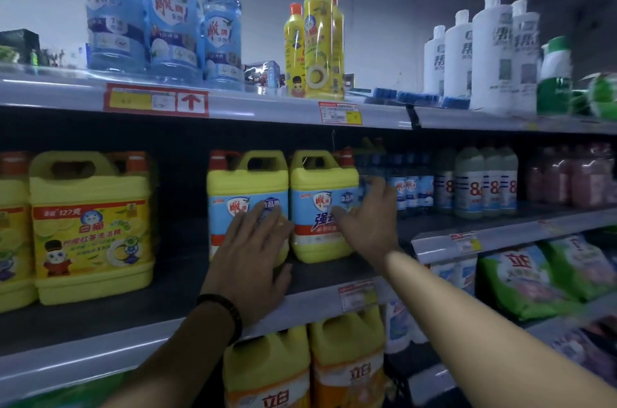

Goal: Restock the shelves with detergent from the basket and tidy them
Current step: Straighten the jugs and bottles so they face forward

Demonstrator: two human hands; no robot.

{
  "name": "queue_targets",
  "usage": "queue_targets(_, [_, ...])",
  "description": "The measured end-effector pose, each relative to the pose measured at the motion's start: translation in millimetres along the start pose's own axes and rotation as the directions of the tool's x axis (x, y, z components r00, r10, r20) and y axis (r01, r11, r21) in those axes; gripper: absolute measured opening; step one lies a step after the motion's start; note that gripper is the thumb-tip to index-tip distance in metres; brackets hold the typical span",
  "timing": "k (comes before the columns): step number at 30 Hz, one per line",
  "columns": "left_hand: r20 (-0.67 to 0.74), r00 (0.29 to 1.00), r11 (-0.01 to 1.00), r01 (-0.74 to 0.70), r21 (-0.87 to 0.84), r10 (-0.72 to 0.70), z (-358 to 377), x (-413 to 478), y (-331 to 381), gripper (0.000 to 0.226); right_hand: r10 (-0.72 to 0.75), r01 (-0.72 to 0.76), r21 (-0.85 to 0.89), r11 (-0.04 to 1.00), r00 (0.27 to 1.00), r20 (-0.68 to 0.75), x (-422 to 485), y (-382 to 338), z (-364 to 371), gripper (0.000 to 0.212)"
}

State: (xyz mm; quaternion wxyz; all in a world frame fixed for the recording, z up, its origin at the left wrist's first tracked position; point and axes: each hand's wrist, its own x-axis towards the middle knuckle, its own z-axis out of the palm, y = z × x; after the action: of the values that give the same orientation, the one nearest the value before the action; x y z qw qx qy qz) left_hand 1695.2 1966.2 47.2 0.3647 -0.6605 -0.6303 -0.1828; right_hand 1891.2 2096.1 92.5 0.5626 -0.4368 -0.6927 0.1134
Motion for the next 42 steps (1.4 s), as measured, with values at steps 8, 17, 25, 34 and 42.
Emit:
queue_targets(8, [0.125, 0.967, 0.957, -0.239, 0.164, 0.221, 19, 8, -4, 0.058, 0.199, -0.358, 0.423, 0.832, 0.906, 0.374, 14, 25, 13, 0.085])
queue_targets(17, [0.234, 0.959, 0.981, -0.181, 0.063, 0.162, 15, 10, -1, 0.071, 0.196, -0.363, 0.476, 0.801, 0.911, 0.364, 9, 31, 11, 0.043])
queue_targets(25, [0.252, 0.951, 0.981, -0.193, 0.029, 0.179, 13, 8, -3, 0.069, 0.158, -0.181, 0.410, 0.894, 0.983, 0.089, -27, 16, 17, 0.060])
queue_targets(34, [0.166, 0.979, 0.993, -0.111, -0.048, 0.118, 17, 8, 0, 0.078, -0.146, 0.171, 0.113, 0.979, 0.969, -0.201, -63, 22, 20, 0.044])
queue_targets(42, [0.056, 0.990, 0.990, -0.126, -0.057, 0.129, 16, 4, -1, 0.079, -0.149, 0.122, 0.190, 0.974, 0.979, 0.136, -47, 49, 9, 0.078])
